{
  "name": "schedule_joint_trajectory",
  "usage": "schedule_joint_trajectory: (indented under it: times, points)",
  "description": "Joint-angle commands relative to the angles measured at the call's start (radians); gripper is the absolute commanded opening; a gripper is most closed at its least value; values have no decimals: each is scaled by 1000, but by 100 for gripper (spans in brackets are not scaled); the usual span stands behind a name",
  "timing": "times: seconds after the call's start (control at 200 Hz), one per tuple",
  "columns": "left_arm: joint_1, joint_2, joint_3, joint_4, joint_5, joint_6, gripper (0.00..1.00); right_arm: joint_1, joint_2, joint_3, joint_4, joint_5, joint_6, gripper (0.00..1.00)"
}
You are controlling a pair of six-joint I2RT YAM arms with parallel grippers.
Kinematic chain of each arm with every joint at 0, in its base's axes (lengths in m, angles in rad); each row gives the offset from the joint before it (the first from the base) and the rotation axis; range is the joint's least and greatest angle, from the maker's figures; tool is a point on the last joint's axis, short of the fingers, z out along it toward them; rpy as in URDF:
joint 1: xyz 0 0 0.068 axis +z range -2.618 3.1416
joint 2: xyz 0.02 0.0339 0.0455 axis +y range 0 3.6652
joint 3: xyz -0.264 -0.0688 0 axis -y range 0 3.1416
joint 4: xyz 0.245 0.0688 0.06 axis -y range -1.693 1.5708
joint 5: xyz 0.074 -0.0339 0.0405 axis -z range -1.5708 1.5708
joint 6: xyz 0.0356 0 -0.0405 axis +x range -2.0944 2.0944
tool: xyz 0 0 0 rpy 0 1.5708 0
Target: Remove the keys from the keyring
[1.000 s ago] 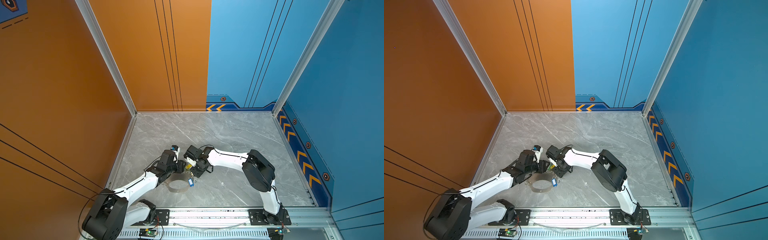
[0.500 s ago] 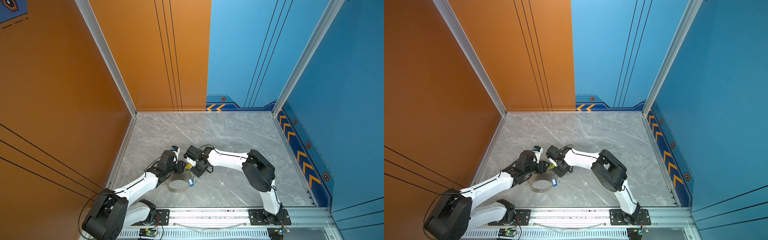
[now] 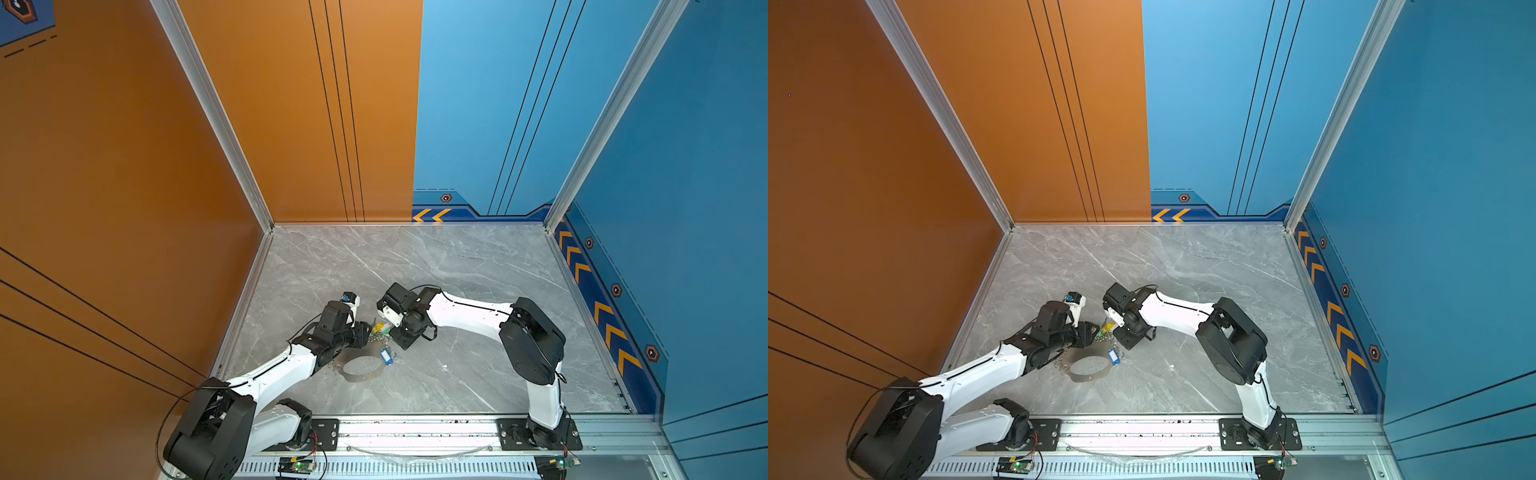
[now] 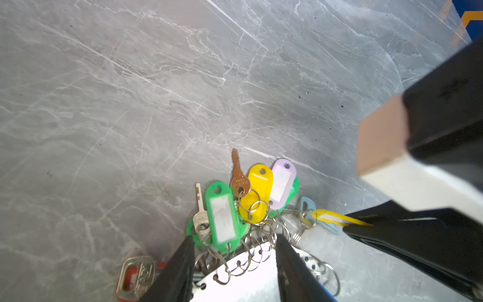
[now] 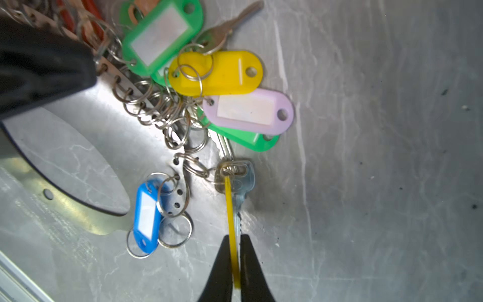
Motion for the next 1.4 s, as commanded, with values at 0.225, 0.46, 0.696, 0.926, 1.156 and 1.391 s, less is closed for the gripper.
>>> schedule_joint_trajectory:
  times: [0.225, 0.46, 0.696, 0.926, 1.156, 1.391]
  points:
    - [4, 5, -6, 11, 21, 10, 50, -29, -61, -4, -30, -61, -7, 9]
    - [-47, 48, -2, 75, 88, 36, 47, -27, -63, -14, -22, -77, 1, 6]
    - [-96, 142, 13, 169, 140, 75, 37, -25, -90, -23, -9, -76, 10, 2]
    - [-112, 217, 55, 184, 178, 101, 34, -26, -123, -36, 12, -77, 22, 1]
    - [-127, 230, 62, 185, 200, 133, 33, -30, -123, -43, 19, -78, 22, 1]
    - [-144, 245, 68, 184, 216, 164, 33, -45, -138, -48, 32, -79, 34, 0]
